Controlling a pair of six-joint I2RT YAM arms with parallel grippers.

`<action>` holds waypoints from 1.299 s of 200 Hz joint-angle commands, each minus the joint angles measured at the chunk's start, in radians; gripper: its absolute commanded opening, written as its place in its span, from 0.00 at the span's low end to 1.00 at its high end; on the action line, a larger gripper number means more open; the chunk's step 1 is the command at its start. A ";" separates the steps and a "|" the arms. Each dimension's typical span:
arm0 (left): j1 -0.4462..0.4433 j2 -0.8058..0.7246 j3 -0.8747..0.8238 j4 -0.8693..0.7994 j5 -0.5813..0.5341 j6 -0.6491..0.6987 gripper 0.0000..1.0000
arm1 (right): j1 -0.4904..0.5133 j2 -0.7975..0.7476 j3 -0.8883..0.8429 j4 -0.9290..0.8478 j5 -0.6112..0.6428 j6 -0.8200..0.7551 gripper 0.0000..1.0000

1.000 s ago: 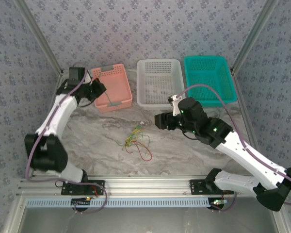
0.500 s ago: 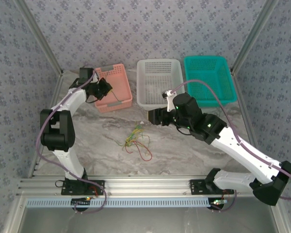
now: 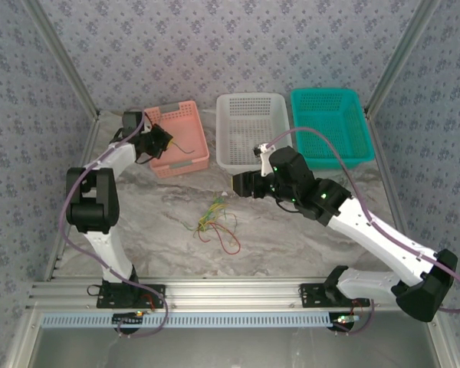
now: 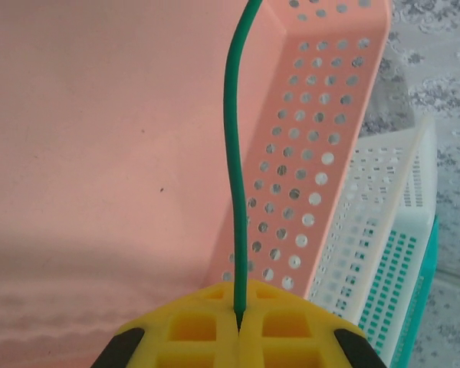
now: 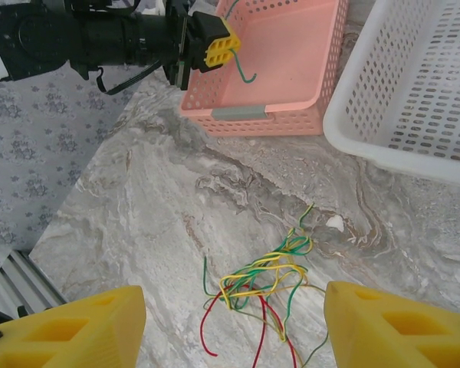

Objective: Untangle the cables
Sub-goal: Place the cable into the container, then untie the cable.

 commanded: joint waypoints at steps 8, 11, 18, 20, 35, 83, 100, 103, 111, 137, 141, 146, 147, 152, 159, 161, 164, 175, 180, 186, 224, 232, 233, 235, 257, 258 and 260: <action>-0.013 0.023 -0.011 0.095 -0.102 -0.121 0.00 | -0.005 -0.021 -0.010 0.072 -0.017 -0.009 0.65; -0.017 0.025 -0.011 0.099 -0.108 -0.127 0.00 | -0.004 -0.021 -0.010 0.078 -0.018 -0.010 0.65; -0.024 0.032 -0.008 0.101 -0.125 -0.146 0.00 | -0.004 -0.023 -0.009 0.094 -0.018 -0.008 0.65; -0.027 0.033 -0.005 0.100 -0.129 -0.151 0.00 | -0.003 -0.022 -0.008 0.097 -0.018 -0.007 0.65; -0.045 0.055 0.024 0.078 -0.147 -0.171 0.00 | 0.000 -0.021 0.001 0.107 -0.016 -0.001 0.65; -0.090 0.060 0.051 0.001 -0.161 -0.164 0.47 | 0.004 -0.009 0.018 0.111 -0.018 0.006 0.67; -0.102 -0.009 0.035 -0.045 -0.202 -0.131 0.69 | 0.008 -0.010 0.016 0.107 -0.012 0.005 0.68; -0.103 -0.019 0.034 -0.055 -0.205 -0.123 0.72 | 0.009 -0.011 0.016 0.104 -0.011 0.006 0.68; -0.109 -0.053 0.034 -0.084 -0.219 -0.107 0.74 | 0.012 -0.012 0.014 0.095 -0.005 0.006 0.68; -0.143 -0.191 0.010 -0.163 -0.297 -0.052 0.75 | 0.019 -0.030 -0.019 0.054 0.039 0.032 0.66; -0.152 -0.214 0.006 -0.177 -0.310 -0.041 0.76 | 0.019 -0.032 -0.028 0.048 0.044 0.039 0.65; -0.163 -0.242 0.000 -0.197 -0.323 -0.029 0.76 | 0.019 -0.039 -0.048 0.039 0.054 0.057 0.64; -0.166 -0.247 -0.002 -0.201 -0.326 -0.026 0.76 | 0.019 -0.039 -0.048 0.039 0.054 0.057 0.64; -0.178 -0.277 -0.009 -0.224 -0.339 -0.010 0.75 | 0.019 -0.043 -0.067 0.033 0.059 0.071 0.63; -0.201 -0.315 -0.018 -0.266 -0.363 0.018 0.75 | 0.022 -0.051 -0.097 0.026 0.059 0.089 0.62; -0.209 -0.328 -0.021 -0.282 -0.369 0.027 0.75 | 0.023 -0.052 -0.107 0.027 0.059 0.095 0.62; -0.220 -0.343 -0.027 -0.301 -0.379 0.038 0.75 | 0.023 -0.053 -0.120 0.024 0.061 0.102 0.61; -0.269 -0.395 -0.054 -0.378 -0.397 0.084 0.73 | 0.027 -0.049 -0.168 0.008 0.065 0.125 0.58; -0.292 -0.417 -0.074 -0.411 -0.397 0.098 0.71 | 0.030 -0.042 -0.187 -0.002 0.066 0.151 0.54; -0.325 -0.440 -0.106 -0.442 -0.401 0.110 0.69 | 0.037 -0.030 -0.208 -0.007 0.068 0.164 0.48; -0.632 -0.584 -0.378 -0.526 -0.544 0.140 0.62 | 0.144 0.090 -0.311 -0.001 0.121 0.230 0.43; -0.685 -0.593 -0.425 -0.533 -0.570 0.137 0.61 | 0.167 0.111 -0.327 0.004 0.142 0.263 0.44; -0.691 -0.595 -0.430 -0.533 -0.573 0.137 0.61 | 0.171 0.112 -0.328 0.006 0.144 0.265 0.44; -0.700 -0.596 -0.442 -0.533 -0.578 0.135 0.61 | 0.177 0.117 -0.333 0.010 0.147 0.274 0.44; -0.791 -0.587 -0.531 -0.474 -0.596 0.161 0.60 | 0.233 0.156 -0.385 0.096 0.172 0.327 0.47; -0.793 -0.586 -0.532 -0.474 -0.596 0.162 0.60 | 0.236 0.159 -0.387 0.100 0.174 0.327 0.47; -0.798 -0.584 -0.537 -0.475 -0.599 0.162 0.60 | 0.241 0.165 -0.389 0.108 0.177 0.328 0.47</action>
